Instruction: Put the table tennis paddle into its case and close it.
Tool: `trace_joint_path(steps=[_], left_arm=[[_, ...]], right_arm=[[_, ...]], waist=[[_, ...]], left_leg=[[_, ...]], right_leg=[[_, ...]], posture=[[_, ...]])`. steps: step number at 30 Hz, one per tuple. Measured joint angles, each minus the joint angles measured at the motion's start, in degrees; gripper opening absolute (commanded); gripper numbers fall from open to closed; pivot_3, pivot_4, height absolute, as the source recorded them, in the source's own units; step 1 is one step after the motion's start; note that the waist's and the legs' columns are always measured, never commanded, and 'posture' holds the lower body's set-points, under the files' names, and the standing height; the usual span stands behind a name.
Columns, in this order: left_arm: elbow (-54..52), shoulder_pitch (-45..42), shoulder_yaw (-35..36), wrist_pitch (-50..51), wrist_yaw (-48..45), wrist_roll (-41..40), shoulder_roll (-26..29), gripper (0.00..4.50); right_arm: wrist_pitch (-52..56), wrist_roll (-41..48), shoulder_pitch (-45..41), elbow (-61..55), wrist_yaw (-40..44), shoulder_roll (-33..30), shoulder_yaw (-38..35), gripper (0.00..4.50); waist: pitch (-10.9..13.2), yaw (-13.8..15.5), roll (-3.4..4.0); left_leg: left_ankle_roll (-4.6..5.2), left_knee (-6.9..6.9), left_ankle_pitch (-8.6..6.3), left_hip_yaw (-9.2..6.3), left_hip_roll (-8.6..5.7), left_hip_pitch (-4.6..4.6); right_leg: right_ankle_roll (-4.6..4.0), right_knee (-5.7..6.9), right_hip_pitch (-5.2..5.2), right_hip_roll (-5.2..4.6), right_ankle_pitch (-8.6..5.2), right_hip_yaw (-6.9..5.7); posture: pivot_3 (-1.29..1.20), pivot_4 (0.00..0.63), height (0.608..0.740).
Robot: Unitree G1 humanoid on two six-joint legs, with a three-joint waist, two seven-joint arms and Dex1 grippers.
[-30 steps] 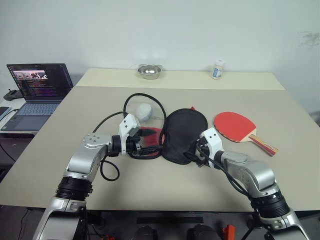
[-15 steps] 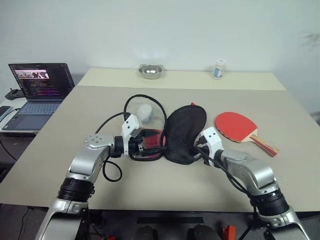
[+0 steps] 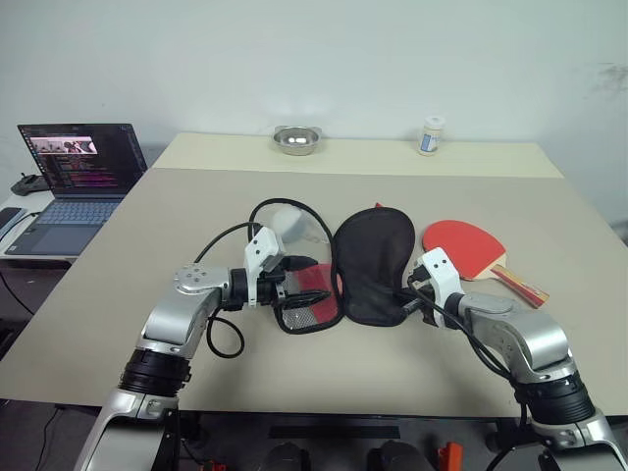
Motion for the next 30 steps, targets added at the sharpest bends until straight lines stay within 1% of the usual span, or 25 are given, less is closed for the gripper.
trace_joint_path(steps=[3,6,8,11,14,16,19,21,23,26,30], left_arm=[[0.15,0.00,0.00,-0.24,-0.04,0.01,0.00,3.98],[0.15,0.00,-0.01,-0.32,-0.03,0.01,0.00,3.98],[0.16,0.01,-0.01,-0.35,0.01,0.02,0.01,3.98],[0.15,0.03,-0.01,-0.37,0.19,0.01,-0.02,3.98],[0.11,0.08,-0.01,-0.33,0.23,-0.07,-0.20,3.98],[-0.46,0.11,-0.03,-0.05,-0.13,-0.67,-0.78,3.98],[-2.92,0.01,-1.01,0.18,-2.36,-2.16,-1.00,3.98],[-3.36,-0.82,-1.66,0.07,-3.56,-2.18,-0.97,3.98],[-3.33,-2.69,-1.81,-0.01,-3.99,-2.17,-1.12,3.98],[-3.39,-6.57,-2.05,-0.37,-4.39,-2.19,-1.77,3.98],[-2.97,-7.21,-2.89,-0.48,-4.76,-2.05,-2.02,3.98]], right_arm=[[0.13,-0.01,-0.18,0.00,-0.09,0.36,-0.11,1.66],[0.14,-0.03,-0.46,0.00,0.08,-0.11,-0.40,2.75],[0.12,-0.01,-0.50,-0.45,0.86,-2.04,-0.75,3.46],[0.12,1.24,-0.41,-3.14,4.01,-7.44,-3.00,4.47],[-0.18,3.27,-0.32,-5.45,7.72,-12.81,-7.47,4.47],[-1.73,3.89,0.31,-4.94,10.23,-16.30,-9.91,4.47],[-7.99,2.52,1.26,1.71,13.86,-23.03,-13.65,4.47],[-12.92,0.38,1.38,7.38,16.11,-26.15,-14.32,4.47],[-17.51,-2.24,0.78,13.92,17.89,-27.34,-12.84,4.47],[-23.23,-6.53,-2.97,27.47,19.39,-27.34,-8.97,4.47],[-28.89,-10.83,-11.25,43.86,21.28,-26.36,-5.93,4.47]], waist=[[0.00,-0.01,0.00],[0.00,-0.01,0.00],[0.00,0.03,0.00],[0.01,0.09,0.01],[0.00,0.06,0.00],[0.01,0.06,0.01],[0.02,0.17,-0.02],[0.03,0.10,-0.03],[0.03,0.05,-0.05],[0.06,-0.22,0.02],[0.10,-0.98,0.13]], left_leg=[[0.00,0.00,0.00,0.00,0.00,0.00],[0.00,0.00,0.00,0.00,-0.01,0.00],[0.00,0.00,0.00,0.00,-0.02,-0.01],[0.00,0.00,0.00,0.01,-0.05,-0.03],[0.00,-0.01,0.00,-0.01,-0.03,-0.02],[0.00,-0.01,0.00,-0.01,-0.03,-0.01],[0.01,0.00,0.00,0.03,-0.09,-0.01],[0.01,0.00,0.00,0.06,-0.08,0.01],[0.01,0.01,0.00,0.06,-0.06,0.03],[0.01,0.00,0.00,0.12,-0.07,0.08],[0.01,-0.05,0.00,0.17,-0.03,0.10]], right_leg=[[0.00,0.00,0.00,0.00,0.00,0.00],[0.00,0.00,0.00,-0.01,0.00,0.00],[0.00,-0.01,0.00,-0.01,0.00,-0.01],[0.01,-0.05,0.00,-0.03,0.00,0.00],[0.01,-0.06,0.01,-0.02,0.00,-0.01],[0.01,-0.04,0.01,-0.01,0.00,-0.01],[0.02,-0.06,0.03,-0.04,0.00,0.02],[0.03,-0.08,0.04,-0.03,0.00,0.04],[0.06,-0.06,0.04,0.02,-0.02,0.04],[0.06,-0.01,0.02,0.05,-0.02,0.14],[0.00,-0.03,0.00,0.08,0.02,0.20]], posture=[[0.00,0.150,0.740],[0.00,0.150,0.740],[0.00,0.150,0.740],[0.00,0.150,0.740],[0.00,0.150,0.740],[0.00,0.150,0.740],[0.00,0.150,0.740],[0.00,0.150,0.740],[0.00,0.150,0.740],[0.00,0.150,0.740],[0.00,0.150,0.740]])
